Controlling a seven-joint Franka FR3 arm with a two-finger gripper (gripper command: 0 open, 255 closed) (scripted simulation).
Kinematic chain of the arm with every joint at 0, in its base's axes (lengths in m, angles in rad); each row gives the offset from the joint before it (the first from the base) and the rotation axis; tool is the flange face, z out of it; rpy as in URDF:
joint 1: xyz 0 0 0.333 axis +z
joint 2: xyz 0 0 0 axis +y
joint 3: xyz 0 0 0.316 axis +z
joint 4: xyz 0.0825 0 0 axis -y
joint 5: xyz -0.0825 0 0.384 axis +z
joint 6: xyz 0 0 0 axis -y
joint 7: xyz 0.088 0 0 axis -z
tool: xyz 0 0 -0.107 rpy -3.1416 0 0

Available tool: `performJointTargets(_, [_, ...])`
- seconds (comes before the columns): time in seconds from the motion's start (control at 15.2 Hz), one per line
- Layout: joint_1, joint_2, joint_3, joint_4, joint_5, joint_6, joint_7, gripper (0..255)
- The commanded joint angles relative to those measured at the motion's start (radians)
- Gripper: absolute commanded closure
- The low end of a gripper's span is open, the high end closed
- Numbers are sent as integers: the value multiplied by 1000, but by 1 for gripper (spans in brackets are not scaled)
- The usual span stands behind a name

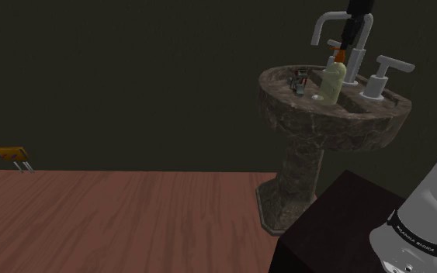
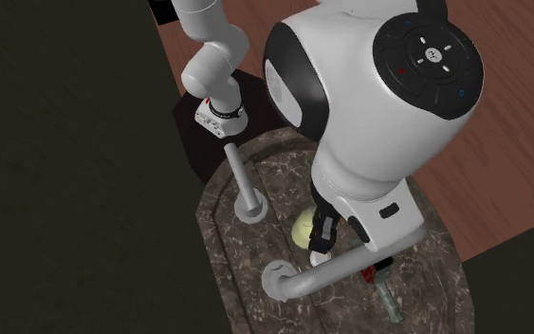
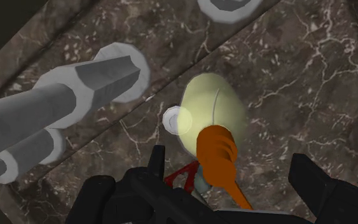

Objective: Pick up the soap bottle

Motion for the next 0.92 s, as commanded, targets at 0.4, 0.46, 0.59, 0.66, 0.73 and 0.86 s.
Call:
performJointTargets(0.4, [-2,-11,-2,-110,-6,101,3,0])
performJointTargets(0.46, [-2,-11,-2,-110,-6,101,3,0])
performJointTargets(0.59, [-2,-10,-2,-108,-6,100,2,255])
performJointTargets(0.66, [-2,-10,-2,-108,-6,100,3,255])
performJointTargets(0.73, [-2,-10,-2,-109,-6,100,3,255])
performJointTargets(0.86, [-2,-10,-2,-109,-6,101,3,255])
